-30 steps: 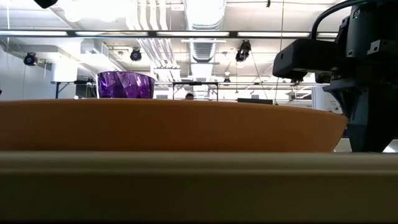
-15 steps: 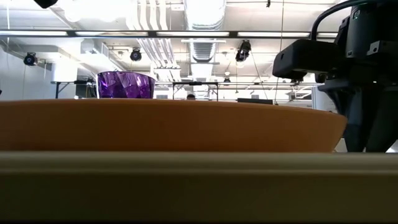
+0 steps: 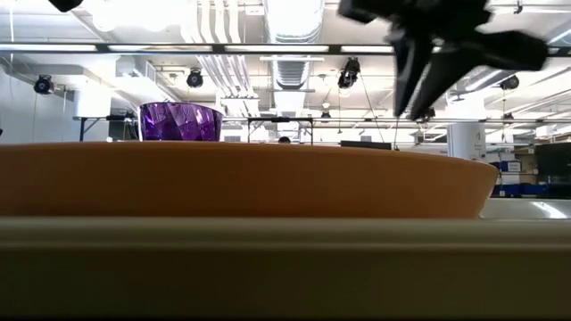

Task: Pick and place plate/cup/fork/spoon on tray
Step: Move the gray serving tray to the center of the table

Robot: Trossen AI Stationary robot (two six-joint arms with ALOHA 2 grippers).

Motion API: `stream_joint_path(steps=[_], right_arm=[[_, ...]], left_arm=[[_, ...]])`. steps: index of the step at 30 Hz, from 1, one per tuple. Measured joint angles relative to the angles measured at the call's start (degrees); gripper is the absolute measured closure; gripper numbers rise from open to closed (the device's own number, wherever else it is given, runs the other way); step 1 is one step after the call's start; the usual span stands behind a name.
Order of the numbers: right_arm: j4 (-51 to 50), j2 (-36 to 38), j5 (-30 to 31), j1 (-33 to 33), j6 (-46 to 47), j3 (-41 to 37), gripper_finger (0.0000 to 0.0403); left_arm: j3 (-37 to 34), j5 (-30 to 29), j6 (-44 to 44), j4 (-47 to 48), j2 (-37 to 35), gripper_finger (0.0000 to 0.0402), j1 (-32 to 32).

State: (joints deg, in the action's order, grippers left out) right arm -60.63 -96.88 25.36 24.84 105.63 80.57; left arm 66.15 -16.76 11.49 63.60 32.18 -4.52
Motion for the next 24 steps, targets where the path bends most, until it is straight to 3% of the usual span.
stream_joint_path(steps=[5, 12, 17, 24], right_arm=[[9.4, -0.8, -4.6, -7.5, -16.0, -1.9, 0.0389], [19.5, -4.8, -11.9, -16.5, -33.8, -2.3, 0.0394], [26.2, -9.4, -19.4, -19.9, -39.9, -2.4, 0.0394], [32.1, -15.1, -22.3, -20.2, -41.8, -2.3, 0.0394]], left_arm=[[0.0, -0.3, 0.0, 0.0, 0.0, 0.0329, 0.0], [0.0, -0.4, 0.1, 0.0, 0.0, 0.0329, 0.0], [0.0, -0.4, 0.1, 0.0, 0.0, 0.0329, 0.0], [0.0, -0.4, 0.1, 0.0, 0.0, 0.0329, 0.0]])
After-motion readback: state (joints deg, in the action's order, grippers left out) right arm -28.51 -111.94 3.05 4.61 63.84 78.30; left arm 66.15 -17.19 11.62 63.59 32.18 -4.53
